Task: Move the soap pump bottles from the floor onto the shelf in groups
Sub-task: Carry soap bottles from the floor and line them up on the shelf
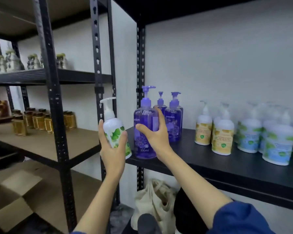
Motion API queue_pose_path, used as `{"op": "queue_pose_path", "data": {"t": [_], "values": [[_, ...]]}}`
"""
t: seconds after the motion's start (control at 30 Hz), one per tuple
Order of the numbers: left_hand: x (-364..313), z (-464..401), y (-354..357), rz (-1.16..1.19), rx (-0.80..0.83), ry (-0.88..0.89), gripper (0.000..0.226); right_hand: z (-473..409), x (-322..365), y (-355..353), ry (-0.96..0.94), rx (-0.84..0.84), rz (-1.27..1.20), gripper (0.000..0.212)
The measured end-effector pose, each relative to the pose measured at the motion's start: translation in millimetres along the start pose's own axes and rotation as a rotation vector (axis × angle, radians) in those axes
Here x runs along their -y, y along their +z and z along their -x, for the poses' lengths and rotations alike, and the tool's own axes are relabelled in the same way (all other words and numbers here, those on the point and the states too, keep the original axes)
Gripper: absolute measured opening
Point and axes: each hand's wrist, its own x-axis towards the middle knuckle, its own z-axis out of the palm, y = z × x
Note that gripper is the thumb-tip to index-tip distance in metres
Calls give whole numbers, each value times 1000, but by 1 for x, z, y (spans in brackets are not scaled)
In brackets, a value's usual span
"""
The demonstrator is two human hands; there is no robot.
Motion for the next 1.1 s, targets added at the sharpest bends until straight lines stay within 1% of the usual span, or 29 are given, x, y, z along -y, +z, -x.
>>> {"op": "queue_pose_path", "data": {"t": [0.13, 0.27, 0.37, 0.53, 0.73, 0.83, 0.97, 1.1], "values": [[8, -22, 30, 7, 5, 13, 66, -25, -14, -12, -7, -75, 64, 83], [27, -50, 46, -14, 43, 2, 68, -49, -32, -10, -12, -124, 96, 79], [45, -72, 56, -19, 81, -18, 72, -67, -42, -1, -16, -163, 132, 80], [70, -101, 68, 1, 114, -14, 71, -92, -58, 14, -13, -251, 233, 83], [83, -112, 70, 12, 189, 6, 72, -104, -77, 23, -20, -339, 298, 85], [87, -112, 71, 10, 204, 14, 71, -106, -86, 25, -19, -332, 316, 88], [88, -112, 72, 20, 212, 26, 72, -109, -93, 20, -39, -256, 340, 90], [88, -111, 72, 26, 224, 38, 73, -106, -93, 19, -16, -224, 352, 94]]}}
